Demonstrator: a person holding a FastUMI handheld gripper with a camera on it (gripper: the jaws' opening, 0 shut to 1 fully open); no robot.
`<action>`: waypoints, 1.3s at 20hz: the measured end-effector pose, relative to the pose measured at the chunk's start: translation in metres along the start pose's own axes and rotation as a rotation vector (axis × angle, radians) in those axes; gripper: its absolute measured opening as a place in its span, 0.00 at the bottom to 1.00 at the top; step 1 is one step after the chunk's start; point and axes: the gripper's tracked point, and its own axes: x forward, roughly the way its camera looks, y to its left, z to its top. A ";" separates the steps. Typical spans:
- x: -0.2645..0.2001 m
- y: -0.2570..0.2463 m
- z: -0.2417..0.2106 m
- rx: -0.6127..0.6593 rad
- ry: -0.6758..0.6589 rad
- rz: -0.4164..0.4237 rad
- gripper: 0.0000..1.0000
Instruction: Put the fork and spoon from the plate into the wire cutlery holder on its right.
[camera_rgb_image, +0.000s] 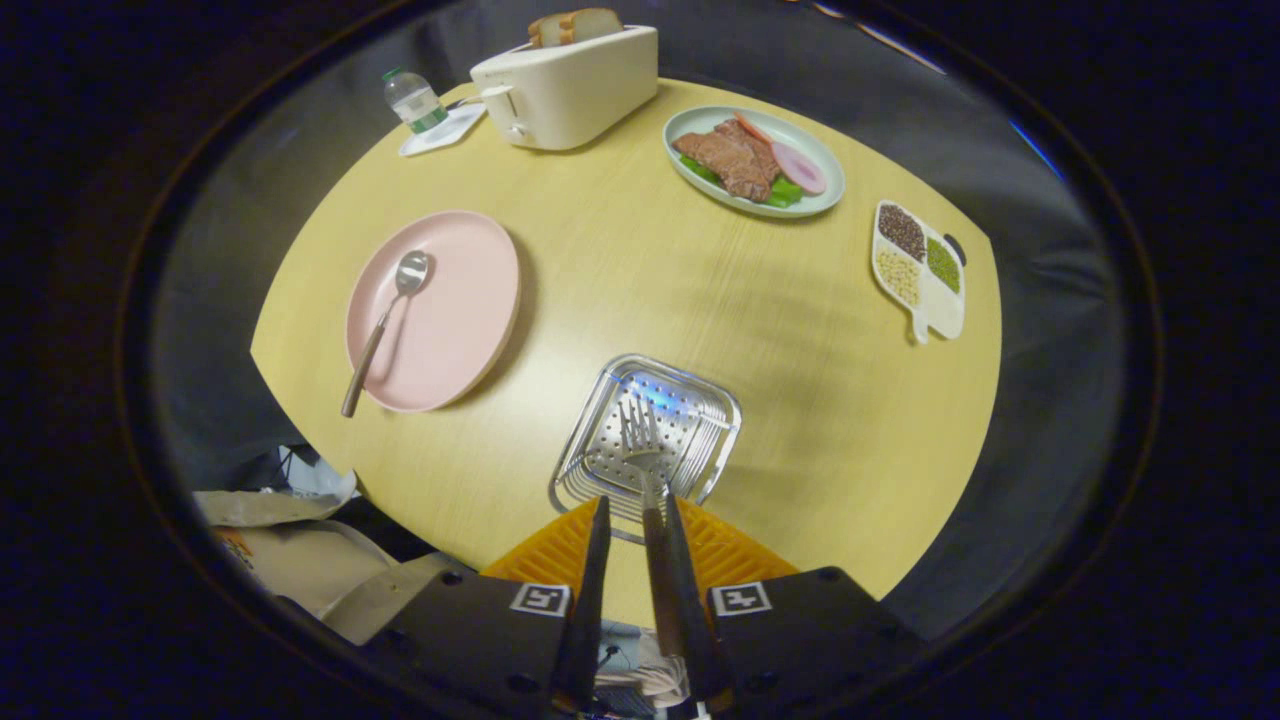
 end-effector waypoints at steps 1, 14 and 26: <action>-0.001 0.004 0.008 0.005 -0.046 0.005 0.55; -0.024 0.094 0.070 0.062 -0.502 -0.012 0.99; 0.014 0.194 0.091 0.129 -0.684 -0.033 0.99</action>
